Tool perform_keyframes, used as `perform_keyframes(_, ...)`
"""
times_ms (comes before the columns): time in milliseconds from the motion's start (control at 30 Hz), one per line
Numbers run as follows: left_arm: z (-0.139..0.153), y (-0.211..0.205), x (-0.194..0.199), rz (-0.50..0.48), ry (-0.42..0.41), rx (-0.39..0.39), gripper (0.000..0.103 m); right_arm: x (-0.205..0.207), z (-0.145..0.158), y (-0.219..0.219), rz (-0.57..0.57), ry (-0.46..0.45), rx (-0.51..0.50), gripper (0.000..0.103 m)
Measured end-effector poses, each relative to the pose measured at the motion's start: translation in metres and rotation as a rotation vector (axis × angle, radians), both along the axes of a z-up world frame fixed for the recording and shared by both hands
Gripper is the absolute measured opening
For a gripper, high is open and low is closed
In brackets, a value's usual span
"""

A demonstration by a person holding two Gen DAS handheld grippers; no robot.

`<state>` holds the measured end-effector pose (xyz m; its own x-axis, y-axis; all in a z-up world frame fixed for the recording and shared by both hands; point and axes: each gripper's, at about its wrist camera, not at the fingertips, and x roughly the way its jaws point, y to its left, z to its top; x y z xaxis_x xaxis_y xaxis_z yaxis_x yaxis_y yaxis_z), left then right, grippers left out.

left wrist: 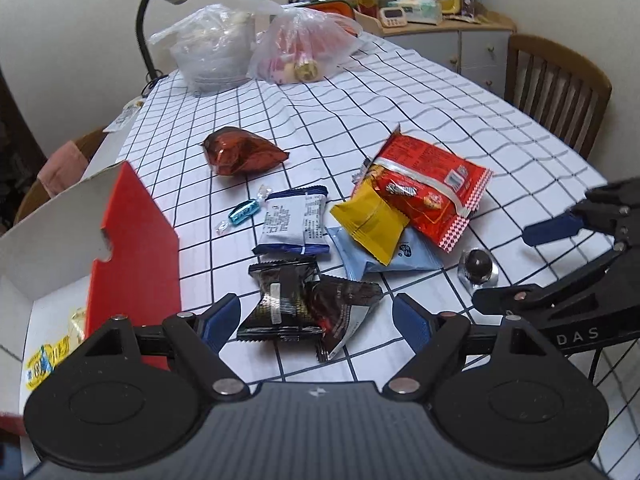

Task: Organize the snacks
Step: 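Grasp the dark chocolate wrapper with the left tool while the right tool grasps the foil chocolate ball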

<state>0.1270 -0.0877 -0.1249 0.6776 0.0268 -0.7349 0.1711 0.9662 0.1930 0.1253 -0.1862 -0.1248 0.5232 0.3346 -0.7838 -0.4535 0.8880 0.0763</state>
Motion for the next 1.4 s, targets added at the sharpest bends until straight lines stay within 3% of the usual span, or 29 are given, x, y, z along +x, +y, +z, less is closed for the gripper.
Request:
perform_keyframes(133,-0.008,-0.008,0.006,-0.027,0.008,0.036,0.075,0.005,-0.004,0.004,0.028,-0.004,-0.006,0.070)
perform_keyframes(200,-0.012,-0.013,0.010,-0.048,0.017,0.048,0.065,0.008,-0.006,0.005,0.036,0.000,-0.008,0.067)
perform_keyframes(400,-0.021,-0.021,0.017,-0.091,0.042,0.076,0.047,0.011,-0.009,0.004,0.042,0.005,0.000,0.058)
perform_keyframes(867,-0.035,-0.018,0.029,-0.070,0.105,0.052,0.045,0.010,-0.009,0.004,0.021,-0.009,0.018,0.045)
perform_keyframes(933,-0.035,-0.018,0.030,-0.066,0.108,0.045,0.042,0.010,-0.009,0.005,0.020,-0.015,0.005,0.041)
perform_keyframes(1000,-0.034,-0.017,0.031,-0.062,0.111,0.038,0.038,0.010,-0.009,0.005,0.017,-0.017,0.006,0.027)
perform_keyframes(1400,-0.023,-0.010,0.020,-0.042,0.103,-0.021,0.032,0.000,0.003,0.001,-0.040,-0.027,0.036,0.025)
